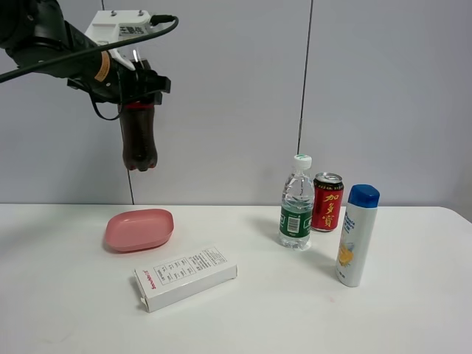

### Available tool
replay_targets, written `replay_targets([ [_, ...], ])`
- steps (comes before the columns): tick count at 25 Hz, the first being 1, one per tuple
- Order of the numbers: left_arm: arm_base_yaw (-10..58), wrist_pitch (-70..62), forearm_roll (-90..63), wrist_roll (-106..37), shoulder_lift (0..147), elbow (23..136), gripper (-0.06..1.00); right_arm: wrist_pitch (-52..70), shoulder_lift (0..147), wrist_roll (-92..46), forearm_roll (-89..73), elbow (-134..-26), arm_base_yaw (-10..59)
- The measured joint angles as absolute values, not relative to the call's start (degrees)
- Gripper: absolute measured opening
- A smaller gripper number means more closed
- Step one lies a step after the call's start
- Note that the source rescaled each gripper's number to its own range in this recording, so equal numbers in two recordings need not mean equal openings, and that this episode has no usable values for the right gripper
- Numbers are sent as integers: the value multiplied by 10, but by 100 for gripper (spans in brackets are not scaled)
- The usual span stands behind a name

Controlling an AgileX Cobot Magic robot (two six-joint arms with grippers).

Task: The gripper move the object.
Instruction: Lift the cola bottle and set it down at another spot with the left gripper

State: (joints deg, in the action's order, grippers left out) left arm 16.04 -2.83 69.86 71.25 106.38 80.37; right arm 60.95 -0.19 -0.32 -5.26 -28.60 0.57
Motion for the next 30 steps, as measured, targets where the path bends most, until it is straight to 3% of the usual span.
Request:
replay_targets([
  [14, -29, 139, 672, 666, 1080, 744, 0, 609, -2, -3, -53, -286, 6],
  [20, -54, 223, 666, 576, 1106, 728, 0, 609, -2, -3, -53, -286, 6],
  [26, -77, 348, 534, 379, 1115, 657, 0, 609, -2, -3, -53, -286, 6],
  [30, -93, 360, 514, 349, 1115, 639, 0, 609, -2, -3, -53, -286, 6],
])
